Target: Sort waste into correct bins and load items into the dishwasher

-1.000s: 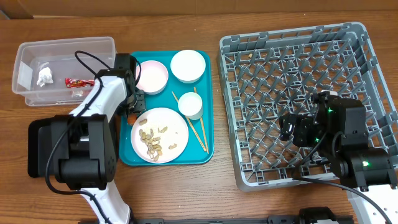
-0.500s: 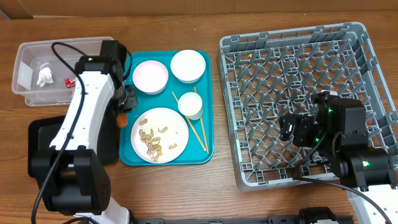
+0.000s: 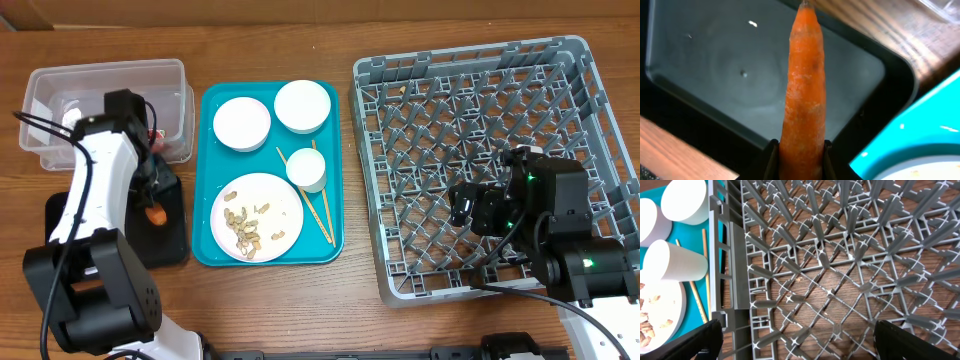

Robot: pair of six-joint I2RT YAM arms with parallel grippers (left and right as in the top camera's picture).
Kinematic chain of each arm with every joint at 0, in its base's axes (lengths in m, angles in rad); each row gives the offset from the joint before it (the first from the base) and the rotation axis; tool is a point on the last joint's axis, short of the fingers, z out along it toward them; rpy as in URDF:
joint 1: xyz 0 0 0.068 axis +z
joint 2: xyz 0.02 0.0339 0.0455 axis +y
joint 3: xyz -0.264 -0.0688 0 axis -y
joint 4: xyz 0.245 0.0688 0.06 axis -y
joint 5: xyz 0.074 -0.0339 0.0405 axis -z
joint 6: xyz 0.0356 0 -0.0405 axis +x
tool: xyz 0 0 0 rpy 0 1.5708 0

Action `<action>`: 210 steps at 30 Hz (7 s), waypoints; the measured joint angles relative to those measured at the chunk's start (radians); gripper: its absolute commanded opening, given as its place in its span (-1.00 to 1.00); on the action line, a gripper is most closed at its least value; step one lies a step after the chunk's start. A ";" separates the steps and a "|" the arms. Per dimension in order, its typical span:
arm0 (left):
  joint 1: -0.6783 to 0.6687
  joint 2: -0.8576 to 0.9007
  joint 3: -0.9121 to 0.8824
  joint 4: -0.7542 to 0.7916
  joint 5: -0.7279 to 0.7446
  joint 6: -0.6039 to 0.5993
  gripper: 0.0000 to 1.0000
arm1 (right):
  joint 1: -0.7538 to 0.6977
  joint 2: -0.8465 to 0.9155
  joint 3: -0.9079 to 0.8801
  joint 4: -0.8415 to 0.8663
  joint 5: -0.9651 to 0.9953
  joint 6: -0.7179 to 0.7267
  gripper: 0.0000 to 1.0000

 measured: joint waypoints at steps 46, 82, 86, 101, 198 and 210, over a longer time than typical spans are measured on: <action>-0.502 0.097 0.094 0.281 0.503 0.177 -0.29 | 0.000 0.000 0.000 0.002 0.000 0.000 1.00; -0.397 0.129 0.317 0.152 1.531 0.170 -0.92 | -0.006 0.266 0.006 0.505 -0.819 -0.167 1.00; -0.418 0.129 0.317 0.148 1.554 0.170 -0.92 | -0.006 0.287 0.006 0.569 -0.888 -0.172 1.00; -0.501 0.129 0.317 0.215 1.572 0.154 -0.92 | 0.005 0.309 0.006 0.667 -0.980 -0.130 0.94; -0.207 -0.099 0.317 -0.150 0.385 0.189 -0.65 | -0.654 0.553 0.310 -0.363 -0.032 0.000 1.00; -0.207 -0.099 0.317 -0.150 0.385 0.189 -0.56 | -0.648 0.553 0.310 -0.333 -0.163 -0.027 0.93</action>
